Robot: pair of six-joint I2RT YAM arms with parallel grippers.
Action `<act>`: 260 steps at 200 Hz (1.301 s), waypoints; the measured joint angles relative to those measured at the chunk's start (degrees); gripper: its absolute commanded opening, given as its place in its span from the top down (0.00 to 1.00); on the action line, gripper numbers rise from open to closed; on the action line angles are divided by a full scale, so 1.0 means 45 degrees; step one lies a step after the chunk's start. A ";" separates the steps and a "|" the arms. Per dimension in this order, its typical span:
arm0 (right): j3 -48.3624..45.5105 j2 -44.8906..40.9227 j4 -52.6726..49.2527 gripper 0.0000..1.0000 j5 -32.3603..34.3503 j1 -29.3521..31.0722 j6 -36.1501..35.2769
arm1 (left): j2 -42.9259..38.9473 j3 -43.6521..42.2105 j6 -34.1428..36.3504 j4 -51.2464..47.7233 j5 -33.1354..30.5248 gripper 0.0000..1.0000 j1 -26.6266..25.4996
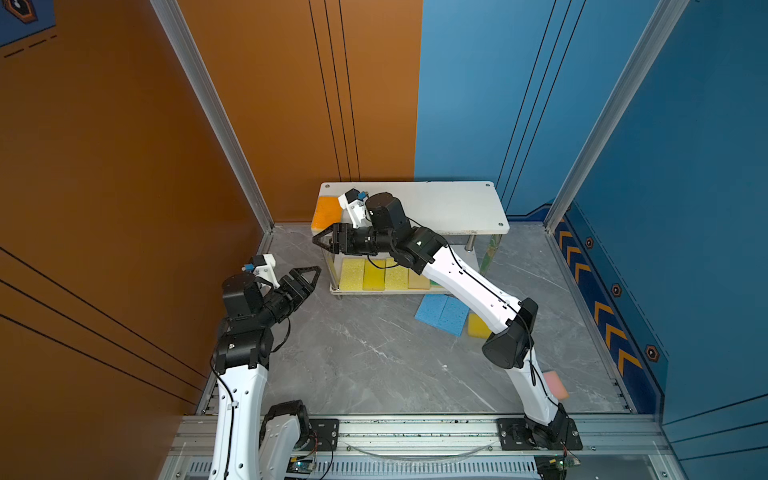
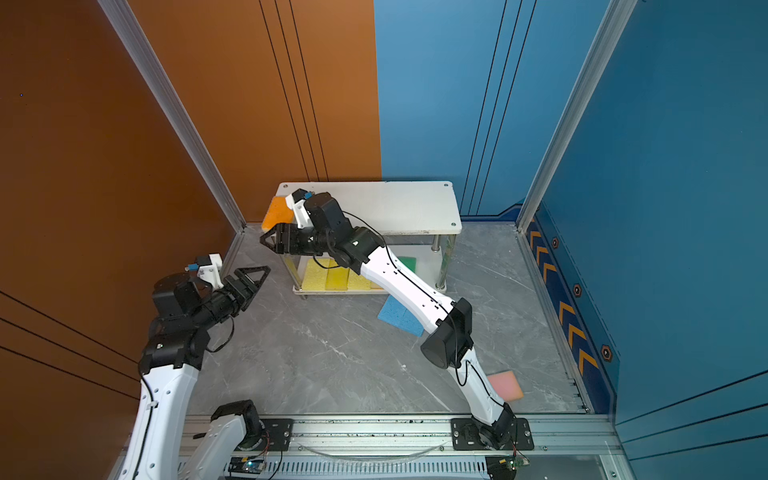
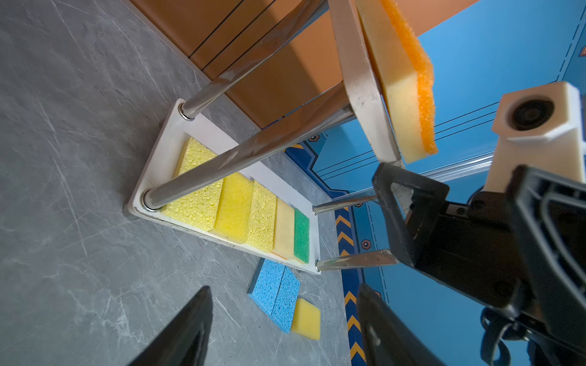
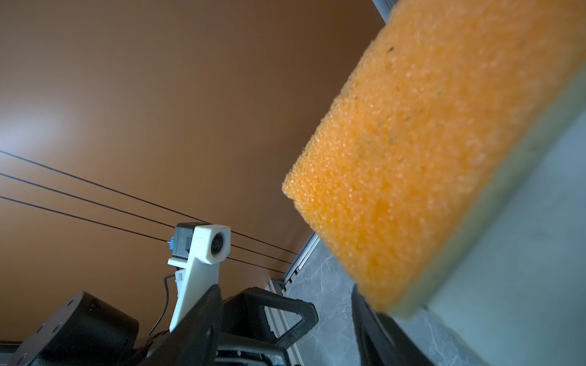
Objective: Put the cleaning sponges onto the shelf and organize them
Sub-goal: 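Withdraw the right arm toward the floor yellow sponge while the left arm lowers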
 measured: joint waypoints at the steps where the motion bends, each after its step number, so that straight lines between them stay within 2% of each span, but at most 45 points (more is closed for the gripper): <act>1: 0.0010 0.0005 0.0000 0.34 0.0000 0.0000 0.0005 | 0.0000 0.0000 0.0000 0.0000 0.0000 0.28 0.0000; 106: 0.0272 0.0034 0.0005 0.34 -0.0117 -0.0073 0.0228 | -0.0053 -0.0024 0.0000 -0.0078 0.0175 0.28 -0.0029; 135: -0.0612 -0.0243 0.0097 0.32 -0.0141 0.0384 0.0092 | -0.0379 -0.0481 -0.0010 -0.0146 0.0389 0.27 -0.0107; 165: -0.3133 -0.1452 -0.0112 0.29 0.0155 0.1073 -0.0457 | -0.0763 -0.1083 -0.0068 -0.0301 0.0661 0.26 -0.0214; 214: -0.8519 -0.5518 -0.0316 0.25 0.1593 0.1078 -0.1069 | -0.1205 -0.1880 -0.0340 -0.0325 0.0976 0.22 -0.0743; 235: -1.0773 -0.7397 -0.0301 0.24 0.2341 0.0918 -0.1112 | -0.1311 -0.2234 -0.0369 -0.0325 0.0937 0.19 -0.1384; 260: -1.3634 -0.9442 -0.0189 0.21 0.3045 0.0631 -0.0933 | -0.1418 -0.2715 -0.0389 -0.0325 0.0437 0.16 -0.2662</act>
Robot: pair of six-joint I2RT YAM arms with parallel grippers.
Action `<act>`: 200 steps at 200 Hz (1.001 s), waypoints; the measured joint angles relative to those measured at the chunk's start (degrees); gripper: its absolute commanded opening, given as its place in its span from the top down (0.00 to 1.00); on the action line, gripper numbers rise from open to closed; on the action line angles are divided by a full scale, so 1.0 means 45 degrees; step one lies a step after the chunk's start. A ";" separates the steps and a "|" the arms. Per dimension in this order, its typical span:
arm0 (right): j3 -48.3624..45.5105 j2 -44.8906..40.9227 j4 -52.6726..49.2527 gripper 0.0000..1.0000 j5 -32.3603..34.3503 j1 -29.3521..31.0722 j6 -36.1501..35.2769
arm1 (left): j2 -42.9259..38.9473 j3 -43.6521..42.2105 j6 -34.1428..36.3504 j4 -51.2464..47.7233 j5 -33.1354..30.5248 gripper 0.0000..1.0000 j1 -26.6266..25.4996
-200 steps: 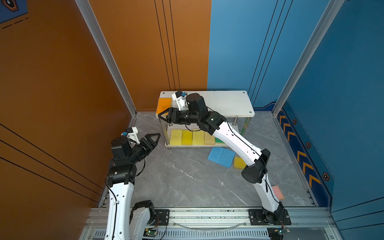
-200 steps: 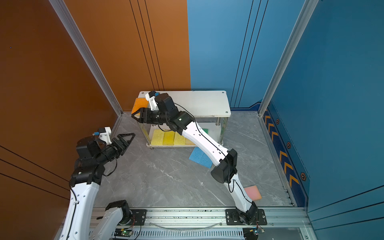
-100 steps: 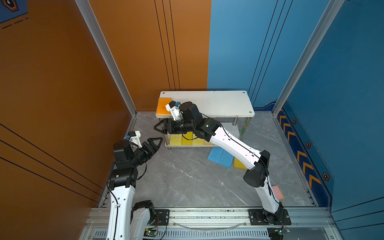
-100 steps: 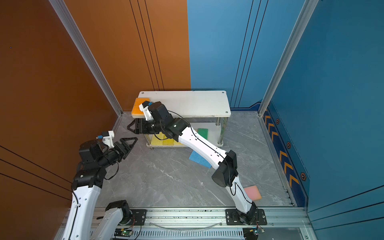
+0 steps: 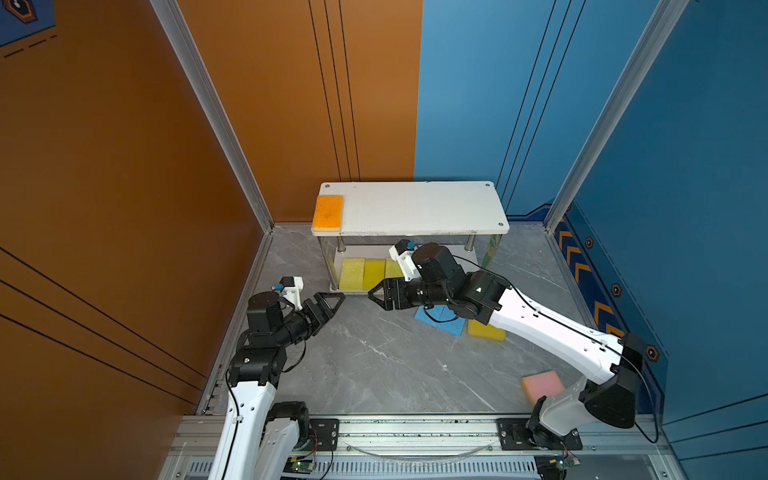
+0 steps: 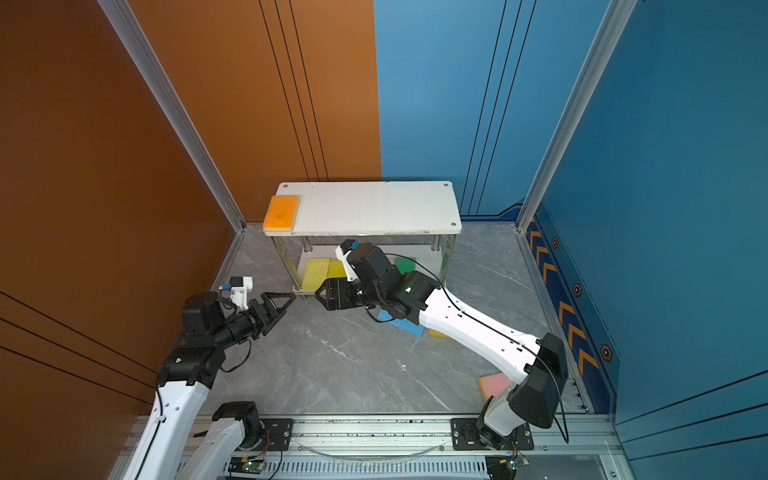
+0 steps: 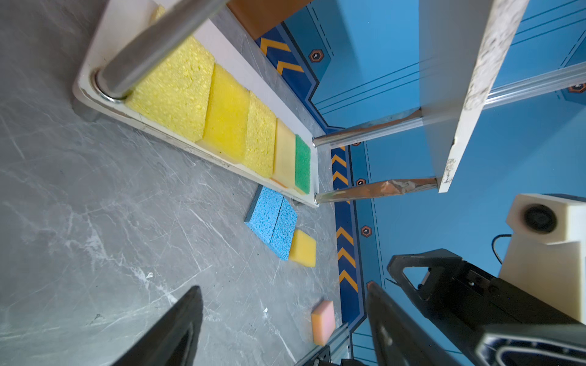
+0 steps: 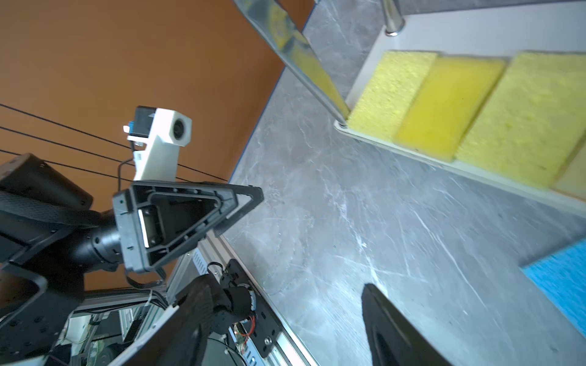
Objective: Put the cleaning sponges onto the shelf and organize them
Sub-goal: 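Withdraw the right arm toward the floor yellow sponge while the left arm lowers, then lower the open right gripper over the yellow sponge beside the blue sponges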
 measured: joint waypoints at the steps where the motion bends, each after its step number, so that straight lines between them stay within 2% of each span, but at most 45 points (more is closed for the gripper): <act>1: -0.0209 -0.0141 -0.0024 0.20 0.0039 -0.0024 0.0015 | 0.0000 -0.0024 0.0000 0.0000 -0.0039 0.15 -0.0078; 28: -0.3274 -0.2098 -0.0238 0.20 0.0505 -0.0899 0.0495 | 0.0355 -0.0408 0.0005 0.0049 -0.1030 0.15 -0.1914; 35: -0.4031 -0.2560 -0.0296 0.20 0.0612 -0.1224 0.0646 | 0.0554 -0.0486 0.0015 0.0126 -0.1302 0.08 -0.2424; 49: -0.5430 -0.3351 -0.0466 0.20 0.0753 -0.1909 0.0908 | 0.0971 -0.0704 -0.0029 0.0432 -0.1783 0.07 -0.3279; 86: -0.7475 -0.4099 -0.0695 0.19 0.0976 -0.3473 0.1209 | 0.2297 -0.1277 -0.0301 0.1481 -0.2715 0.06 -0.4770; 125: -0.8097 -0.4099 -0.0680 0.18 0.1112 -0.5236 0.1200 | 0.3016 -0.1452 -0.0495 0.2671 -0.3041 0.05 -0.5260; 200: -0.8646 -0.3740 -0.0228 0.16 0.1647 -0.9088 0.1049 | 0.3434 -0.1719 -0.0631 0.3750 -0.3123 0.03 -0.5260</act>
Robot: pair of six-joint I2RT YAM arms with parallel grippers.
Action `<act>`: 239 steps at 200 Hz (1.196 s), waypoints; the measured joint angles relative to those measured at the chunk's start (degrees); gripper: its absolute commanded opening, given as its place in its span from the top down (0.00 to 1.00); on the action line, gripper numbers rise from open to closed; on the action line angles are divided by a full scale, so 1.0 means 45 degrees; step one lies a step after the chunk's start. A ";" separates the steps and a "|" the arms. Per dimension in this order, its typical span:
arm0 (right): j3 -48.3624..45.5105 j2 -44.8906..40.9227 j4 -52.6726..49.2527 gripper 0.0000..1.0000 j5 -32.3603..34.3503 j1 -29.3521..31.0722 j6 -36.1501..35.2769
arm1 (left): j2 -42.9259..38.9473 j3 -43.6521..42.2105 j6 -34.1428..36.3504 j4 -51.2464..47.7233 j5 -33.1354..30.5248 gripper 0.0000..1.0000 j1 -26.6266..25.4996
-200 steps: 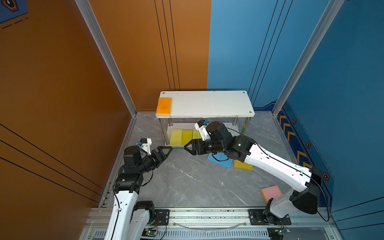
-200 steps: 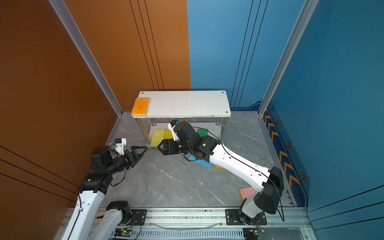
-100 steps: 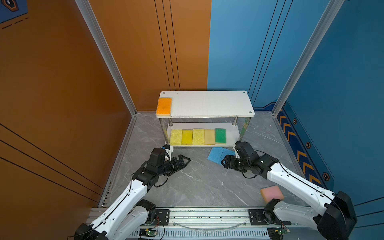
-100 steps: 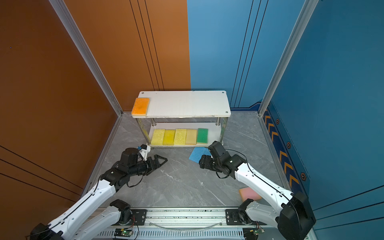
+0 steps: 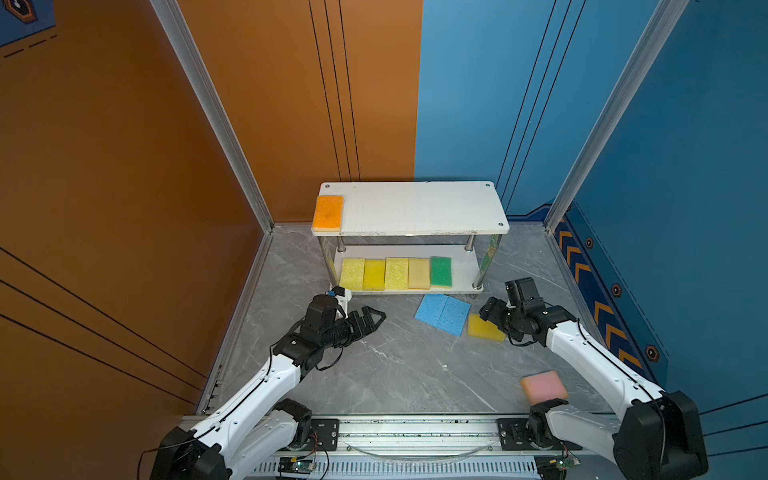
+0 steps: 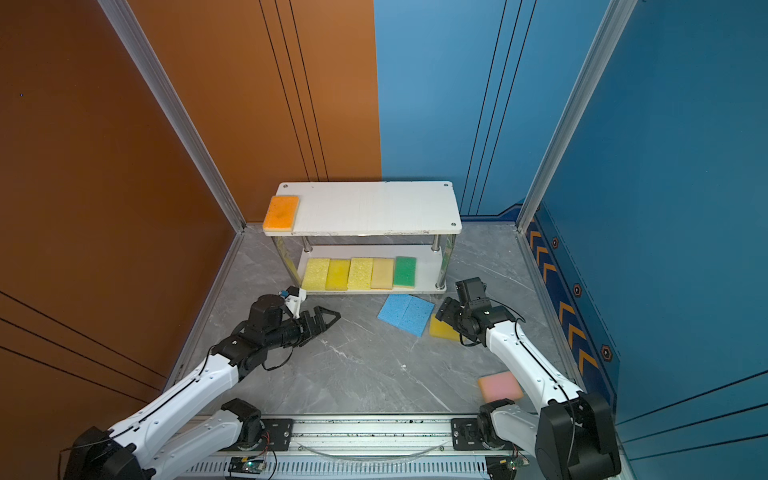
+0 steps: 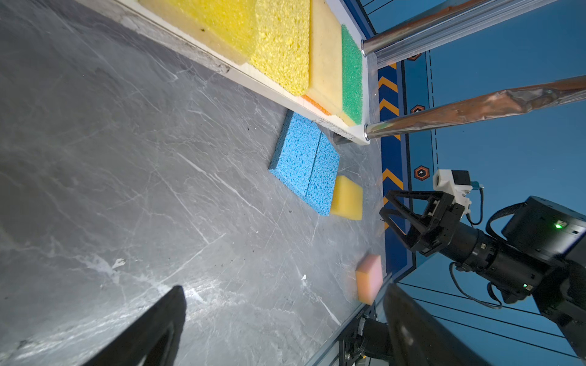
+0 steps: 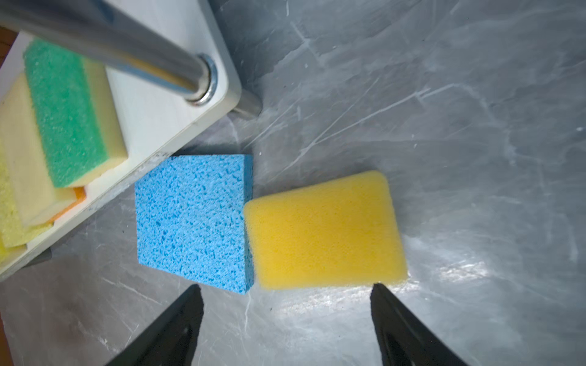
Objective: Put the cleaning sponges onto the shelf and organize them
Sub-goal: 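Lower the open right gripper over the yellow sponge beside the blue sponges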
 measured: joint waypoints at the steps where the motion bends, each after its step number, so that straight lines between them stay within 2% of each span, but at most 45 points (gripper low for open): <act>1: 0.0000 0.0039 0.0044 0.16 -0.0024 -0.0058 -0.0015 | 0.0015 0.0000 0.0000 0.0024 -0.0005 0.03 0.0000; 62: 0.0015 0.2108 0.1719 0.16 -0.0976 -0.1200 -0.0593 | 0.0092 -0.0102 0.0000 0.0330 0.0053 0.02 0.0180; 108: 0.0724 0.3395 0.2278 0.16 -0.1409 -0.1292 -0.1005 | -0.0063 -0.0282 0.0000 0.0330 0.0165 0.02 0.0539; 184: 0.0763 0.3638 0.2472 0.16 -0.1700 -0.1175 -0.1243 | -0.0078 -0.0350 -0.0097 0.0345 0.0345 0.02 0.0845; 239: -0.0126 0.2341 0.2191 0.16 -0.1880 0.0442 -0.0855 | -0.0651 -0.0554 -0.0243 0.0325 0.0510 0.02 0.1020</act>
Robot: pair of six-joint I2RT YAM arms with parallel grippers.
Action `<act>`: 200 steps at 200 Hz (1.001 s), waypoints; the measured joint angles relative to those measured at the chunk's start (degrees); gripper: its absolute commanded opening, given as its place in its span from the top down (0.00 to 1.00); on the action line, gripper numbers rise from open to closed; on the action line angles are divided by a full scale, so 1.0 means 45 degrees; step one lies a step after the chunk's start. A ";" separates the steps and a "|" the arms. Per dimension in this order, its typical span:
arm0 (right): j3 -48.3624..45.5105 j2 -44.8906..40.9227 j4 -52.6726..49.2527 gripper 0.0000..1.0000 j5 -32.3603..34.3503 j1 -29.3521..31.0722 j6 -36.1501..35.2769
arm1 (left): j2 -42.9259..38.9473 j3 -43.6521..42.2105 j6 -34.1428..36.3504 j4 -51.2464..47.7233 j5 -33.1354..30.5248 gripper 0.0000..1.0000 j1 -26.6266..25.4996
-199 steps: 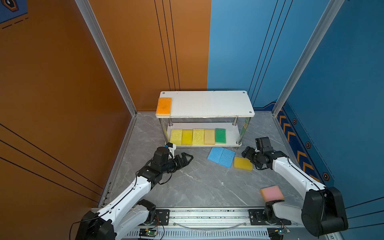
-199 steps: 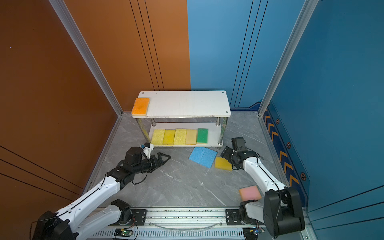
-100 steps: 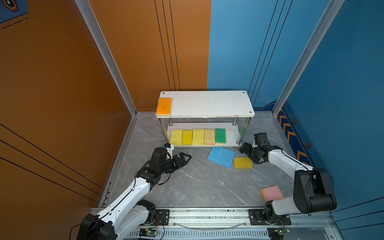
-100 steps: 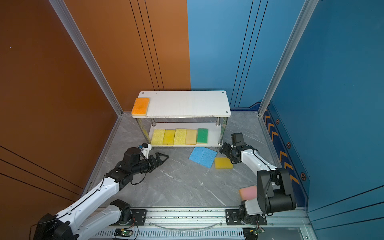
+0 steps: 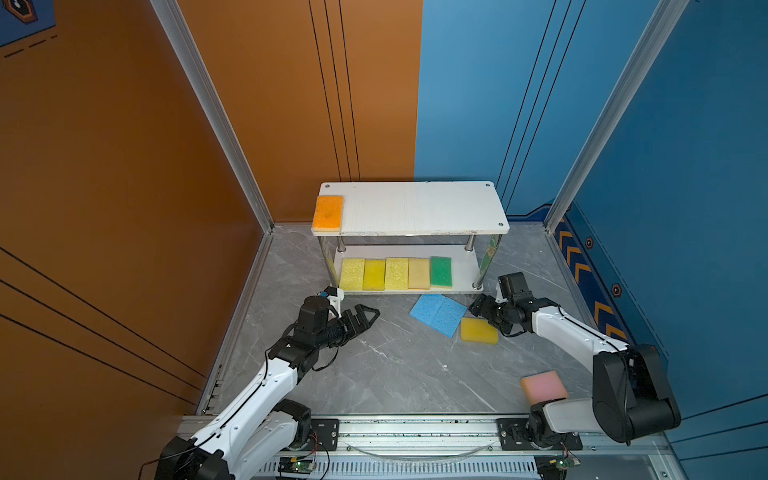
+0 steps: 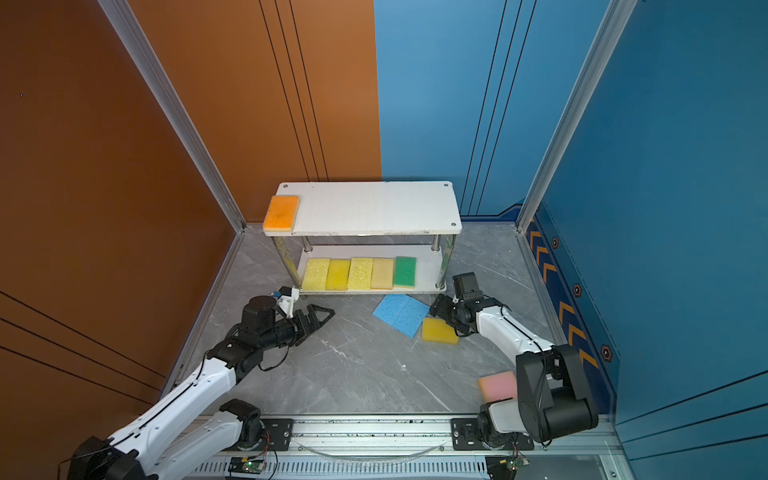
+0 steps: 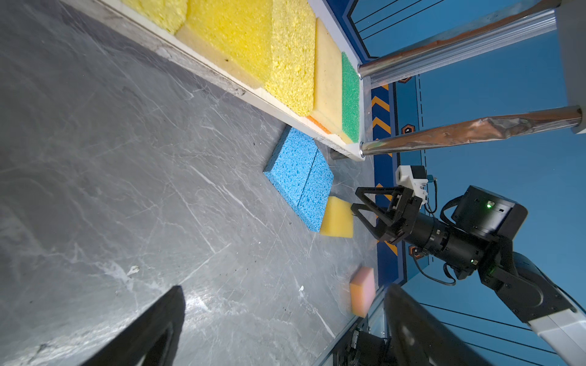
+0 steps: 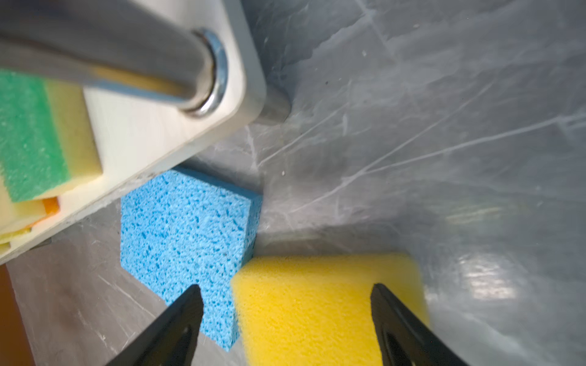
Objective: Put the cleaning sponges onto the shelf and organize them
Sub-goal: 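Lower the open right gripper over the yellow sponge beside the blue sponges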
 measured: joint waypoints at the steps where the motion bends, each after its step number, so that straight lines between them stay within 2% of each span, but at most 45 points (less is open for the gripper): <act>1: -0.0029 -0.0053 -0.0010 0.16 0.0010 0.0078 0.0019 | -0.0005 -0.0005 0.0000 -0.0005 0.0005 0.02 0.0000; 25: -0.0413 -0.0753 -0.0325 0.15 -0.0039 0.1632 0.0680 | -0.0238 -0.0180 -0.0073 0.0010 0.0019 0.01 0.0000; 50: -0.0573 -0.1666 -0.0733 0.15 0.0092 0.3866 0.1603 | -0.0403 -0.0505 -0.0194 0.0078 0.0015 0.02 0.0000; 71: -0.0549 -0.2526 -0.1137 0.15 0.0219 0.4503 0.1919 | -0.0253 -0.0641 -0.0287 0.0180 0.0019 0.02 -0.0005; 92: -0.0209 -0.2895 -0.1783 0.15 0.0520 0.3886 0.1758 | 0.0024 -0.0641 -0.0340 0.0345 0.0024 0.02 -0.0039; 112: 0.0321 -0.2613 -0.2001 0.15 0.0675 0.2744 0.1268 | 0.0136 -0.0641 -0.0374 0.0442 0.0015 0.02 -0.0165; 163: 0.1297 -0.0087 -0.1277 0.15 0.0476 0.0495 -0.0452 | 0.0170 -0.0651 -0.0476 0.0729 0.0015 0.02 -0.0296; 200: 0.1384 0.1195 -0.0865 0.14 0.0228 -0.0160 -0.1321 | 0.0165 -0.0690 -0.0476 0.0758 0.0015 0.02 -0.0291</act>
